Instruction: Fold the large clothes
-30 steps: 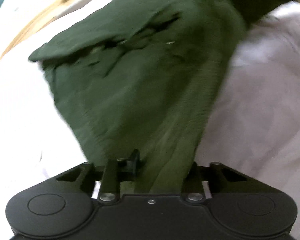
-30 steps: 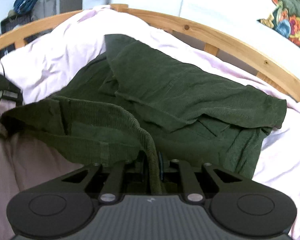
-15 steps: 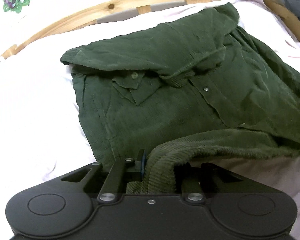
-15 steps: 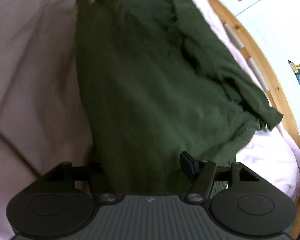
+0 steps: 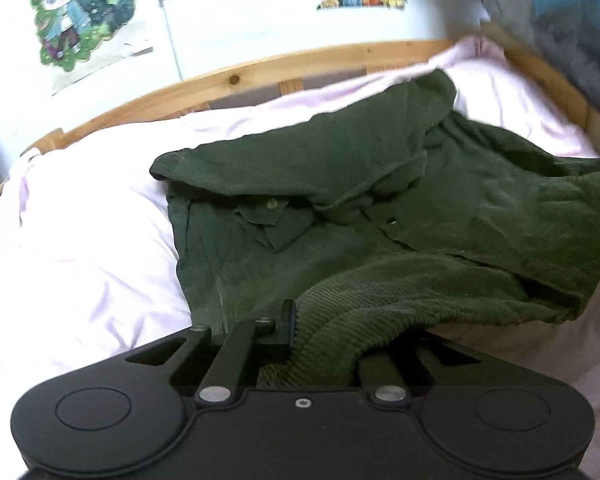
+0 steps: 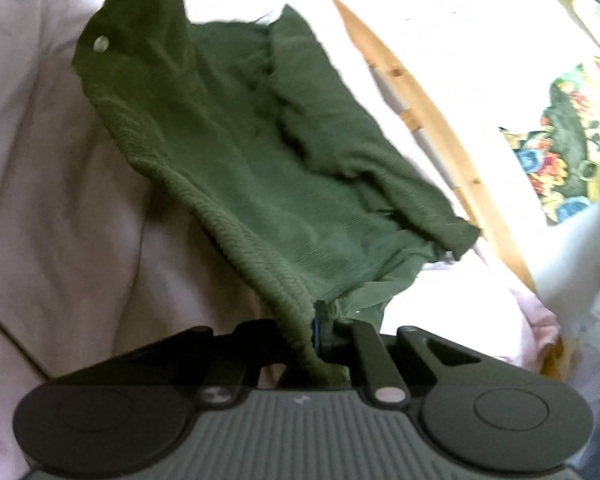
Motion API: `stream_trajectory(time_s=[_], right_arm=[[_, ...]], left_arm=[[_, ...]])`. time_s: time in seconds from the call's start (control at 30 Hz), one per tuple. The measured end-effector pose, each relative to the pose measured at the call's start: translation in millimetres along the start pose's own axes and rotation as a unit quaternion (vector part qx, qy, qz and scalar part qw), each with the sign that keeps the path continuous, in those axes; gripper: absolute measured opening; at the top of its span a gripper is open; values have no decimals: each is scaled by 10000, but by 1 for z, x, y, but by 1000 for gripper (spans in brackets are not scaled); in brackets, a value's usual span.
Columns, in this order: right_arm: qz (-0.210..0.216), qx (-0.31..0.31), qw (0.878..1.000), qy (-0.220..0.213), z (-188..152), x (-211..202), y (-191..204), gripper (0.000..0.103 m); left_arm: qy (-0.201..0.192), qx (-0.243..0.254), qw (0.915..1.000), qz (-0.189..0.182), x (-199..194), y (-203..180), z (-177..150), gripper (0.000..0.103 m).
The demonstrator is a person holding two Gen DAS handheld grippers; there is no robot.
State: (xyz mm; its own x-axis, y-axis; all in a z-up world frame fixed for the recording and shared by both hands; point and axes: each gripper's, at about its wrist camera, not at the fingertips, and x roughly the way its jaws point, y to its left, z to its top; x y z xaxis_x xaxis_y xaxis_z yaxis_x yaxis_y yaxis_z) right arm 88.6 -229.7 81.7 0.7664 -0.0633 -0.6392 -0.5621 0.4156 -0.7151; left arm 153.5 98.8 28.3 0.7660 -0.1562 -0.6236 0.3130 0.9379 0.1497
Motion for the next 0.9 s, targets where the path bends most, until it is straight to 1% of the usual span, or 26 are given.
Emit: stream_trajectory(time_s=[0.07,0.17,0.27,0.33,0.43,0.5,0.57,0.67,0.73,0.83,0.9], right_arm=[[76,17,10000,7,2,-15,-5,8],[180,160,9996,169,-1,-26,-8,7],[504,173,9981,303,-5,-37,-10,7],[748,140,9965,357,-7,-45,-12,7],[1120,313,9924,392,-6,-54,-19,7],[1107,393,9925,352,-2,-55,-25,7],[1050,699,9916,290,4,-52,-40,7],[979,905,9910,150,17,-41,-65,7],[892,1027,9907,49,28,-26,-83,7],[827,1212,9892,10,45,7,-115,7],[800,1445,9863,-1,55,32,-141,7]], left_arm=[[45,-26,9997,-225,-10,2,-5,6],[247,69,9982,-548,-18,2,-13,5],[480,72,9932,-1058,-28,11,-14,5],[634,81,9904,-1223,-32,15,-13,5],[751,57,9885,-1315,-32,18,-12,5],[675,-110,9893,-1292,-26,26,-5,5],[563,-468,9894,-1257,-18,36,7,5],[422,-739,9895,-1166,-1,52,27,6],[396,-879,9895,-1077,14,62,44,6],[562,-1002,9886,-968,43,76,72,6],[745,-1197,9861,-877,65,87,88,6]])
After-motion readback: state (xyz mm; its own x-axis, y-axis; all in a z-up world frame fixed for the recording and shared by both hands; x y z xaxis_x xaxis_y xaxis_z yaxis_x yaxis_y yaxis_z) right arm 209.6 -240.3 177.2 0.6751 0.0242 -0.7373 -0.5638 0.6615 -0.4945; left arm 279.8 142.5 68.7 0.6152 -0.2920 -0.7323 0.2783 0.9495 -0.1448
